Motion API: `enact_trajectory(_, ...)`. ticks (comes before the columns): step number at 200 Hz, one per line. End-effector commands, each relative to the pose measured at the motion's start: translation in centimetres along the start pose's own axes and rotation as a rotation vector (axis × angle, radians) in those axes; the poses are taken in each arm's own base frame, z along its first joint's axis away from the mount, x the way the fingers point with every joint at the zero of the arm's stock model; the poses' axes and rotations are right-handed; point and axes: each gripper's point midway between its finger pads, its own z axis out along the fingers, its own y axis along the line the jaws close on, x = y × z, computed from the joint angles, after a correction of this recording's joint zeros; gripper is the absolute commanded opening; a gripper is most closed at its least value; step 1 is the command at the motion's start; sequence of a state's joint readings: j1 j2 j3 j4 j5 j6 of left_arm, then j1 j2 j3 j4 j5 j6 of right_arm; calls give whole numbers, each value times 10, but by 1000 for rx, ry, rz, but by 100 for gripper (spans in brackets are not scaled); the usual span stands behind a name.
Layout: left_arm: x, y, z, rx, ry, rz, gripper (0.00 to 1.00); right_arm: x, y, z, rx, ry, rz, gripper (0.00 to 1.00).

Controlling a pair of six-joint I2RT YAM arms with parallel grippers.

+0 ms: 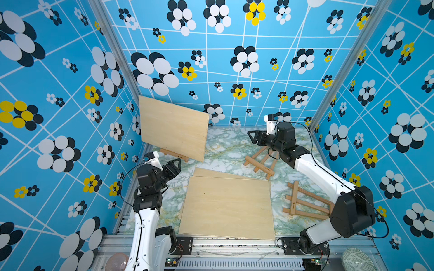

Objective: Assemble the easel
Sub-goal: Place the drawing board on the easel, then pick up the easel at the center of the board.

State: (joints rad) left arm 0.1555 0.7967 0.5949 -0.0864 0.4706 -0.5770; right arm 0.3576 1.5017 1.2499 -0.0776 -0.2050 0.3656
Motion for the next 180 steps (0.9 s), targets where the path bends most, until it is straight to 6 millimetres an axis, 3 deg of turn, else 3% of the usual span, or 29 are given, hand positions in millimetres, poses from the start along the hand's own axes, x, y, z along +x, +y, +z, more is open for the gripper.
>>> enact_trajectory(1,33,-20,12,18,158,79,72,96,-48,-37,223,370,106,81)
enact_trajectory(27,64,-47,25,52,278,166,73,119,-74,-61,307,426,206,84)
enact_trajectory(69,110,-87,35,126,437,260,80,146,-138,-79,512,503,430,82)
enact_trajectory(98,139,-105,41,173,531,275,83,150,-154,-60,559,556,459,79)
enact_trajectory(117,150,-113,43,201,563,275,93,148,-167,-43,595,575,457,77)
enact_trajectory(129,154,-115,43,208,576,271,96,149,-175,-32,615,590,452,75)
enact_trajectory(137,155,-117,42,209,580,273,99,143,-194,-31,649,578,480,74)
enact_trajectory(180,157,-113,38,185,579,292,99,127,-226,-2,679,568,512,66)
